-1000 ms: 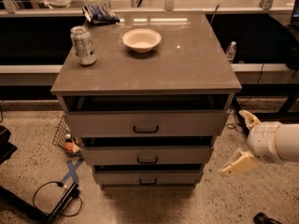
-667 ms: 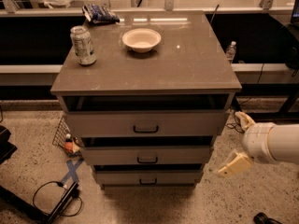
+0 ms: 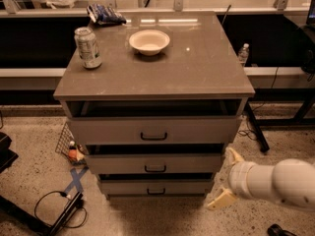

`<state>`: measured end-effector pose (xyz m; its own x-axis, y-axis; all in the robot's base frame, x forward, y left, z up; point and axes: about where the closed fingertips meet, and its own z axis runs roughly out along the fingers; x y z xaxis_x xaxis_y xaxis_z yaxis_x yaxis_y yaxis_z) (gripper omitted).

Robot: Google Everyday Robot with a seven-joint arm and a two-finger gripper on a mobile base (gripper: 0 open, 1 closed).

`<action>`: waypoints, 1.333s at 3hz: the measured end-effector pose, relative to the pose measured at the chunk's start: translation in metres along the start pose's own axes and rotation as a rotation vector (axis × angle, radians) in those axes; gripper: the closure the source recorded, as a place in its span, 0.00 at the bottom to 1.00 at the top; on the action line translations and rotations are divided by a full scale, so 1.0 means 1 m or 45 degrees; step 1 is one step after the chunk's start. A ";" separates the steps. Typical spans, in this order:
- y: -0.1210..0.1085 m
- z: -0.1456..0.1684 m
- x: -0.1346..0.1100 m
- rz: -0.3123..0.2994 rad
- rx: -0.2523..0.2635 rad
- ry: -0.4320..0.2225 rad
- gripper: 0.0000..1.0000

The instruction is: Open bottom drawer

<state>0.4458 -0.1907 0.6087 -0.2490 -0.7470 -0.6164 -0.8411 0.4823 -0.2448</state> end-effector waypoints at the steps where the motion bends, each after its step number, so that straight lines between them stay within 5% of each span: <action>1: 0.008 0.054 0.032 0.011 0.028 -0.012 0.00; 3: 0.017 0.164 0.086 0.079 -0.034 -0.063 0.00; 4: 0.017 0.164 0.086 0.079 -0.034 -0.063 0.00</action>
Offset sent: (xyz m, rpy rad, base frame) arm 0.0566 0.0168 -0.1917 0.0612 -0.0102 -0.0114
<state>0.4886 -0.1714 0.4287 -0.2777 -0.6919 -0.6664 -0.8373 0.5145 -0.1853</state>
